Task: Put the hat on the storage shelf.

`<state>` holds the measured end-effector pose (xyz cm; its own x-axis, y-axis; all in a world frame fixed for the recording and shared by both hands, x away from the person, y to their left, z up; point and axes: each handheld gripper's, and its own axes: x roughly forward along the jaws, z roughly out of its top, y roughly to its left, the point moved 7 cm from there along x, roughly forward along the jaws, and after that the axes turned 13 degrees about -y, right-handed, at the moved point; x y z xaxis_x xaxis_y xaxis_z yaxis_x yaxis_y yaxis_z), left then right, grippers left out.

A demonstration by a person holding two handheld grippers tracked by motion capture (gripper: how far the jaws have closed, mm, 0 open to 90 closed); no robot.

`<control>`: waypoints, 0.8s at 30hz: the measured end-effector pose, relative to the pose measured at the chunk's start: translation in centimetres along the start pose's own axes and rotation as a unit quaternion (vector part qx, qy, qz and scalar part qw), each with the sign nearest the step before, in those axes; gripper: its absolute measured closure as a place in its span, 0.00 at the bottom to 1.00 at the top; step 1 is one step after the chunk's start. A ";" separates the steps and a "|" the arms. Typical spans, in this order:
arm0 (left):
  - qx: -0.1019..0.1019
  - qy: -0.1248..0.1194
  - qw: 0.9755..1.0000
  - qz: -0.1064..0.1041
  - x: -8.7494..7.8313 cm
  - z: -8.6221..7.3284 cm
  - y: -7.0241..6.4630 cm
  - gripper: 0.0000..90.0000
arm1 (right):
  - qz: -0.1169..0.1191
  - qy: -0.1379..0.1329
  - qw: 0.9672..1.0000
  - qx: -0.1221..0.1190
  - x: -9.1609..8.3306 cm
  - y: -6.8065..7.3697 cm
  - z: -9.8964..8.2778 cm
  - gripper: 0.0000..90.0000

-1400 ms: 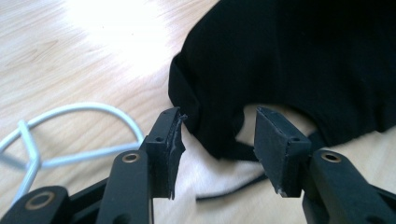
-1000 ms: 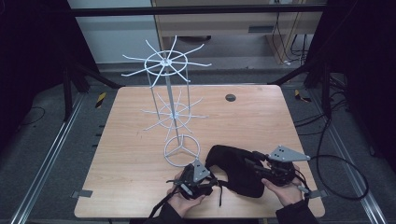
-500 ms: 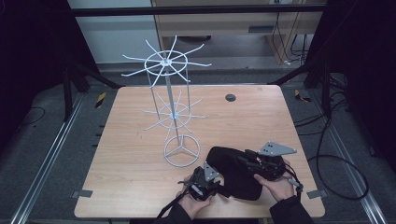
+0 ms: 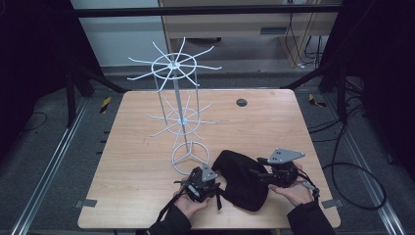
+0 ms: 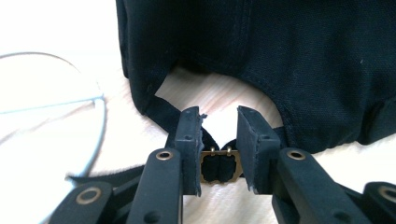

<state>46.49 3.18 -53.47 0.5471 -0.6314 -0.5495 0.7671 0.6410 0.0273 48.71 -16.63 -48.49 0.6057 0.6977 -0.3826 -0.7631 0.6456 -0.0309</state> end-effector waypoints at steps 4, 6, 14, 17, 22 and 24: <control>-0.001 -0.007 1.000 0.004 0.2 0.1 0.7 0.79 | 0.018 0.006 1.000 0.008 1.1 -0.2 -0.3 0.56; 0.002 -0.007 1.000 0.006 0.3 0.1 0.9 0.79 | 0.023 0.012 1.000 0.004 1.3 -0.1 -0.5 0.62; -0.003 -0.023 1.000 0.013 0.1 0.4 1.3 0.78 | 0.038 0.067 0.997 -0.003 1.5 0.6 -1.7 0.93; -0.006 -0.036 0.999 0.007 -0.5 0.7 1.3 0.74 | 0.037 0.059 0.998 0.004 1.0 0.5 -1.5 0.97; -0.007 -0.057 0.998 0.000 -2.2 1.6 1.2 0.65 | 0.019 0.029 0.999 0.029 -0.9 0.0 -0.7 0.97; -0.006 -0.068 0.998 0.001 -3.0 1.8 1.2 0.62 | 0.011 0.015 0.999 0.034 -1.8 -0.2 -0.5 0.98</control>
<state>46.40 5.06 -50.25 0.5897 -0.6827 -0.4315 0.7625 0.6467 0.0187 47.70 -18.17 -48.29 0.5815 0.7030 -0.4094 -0.7584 0.6506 0.0401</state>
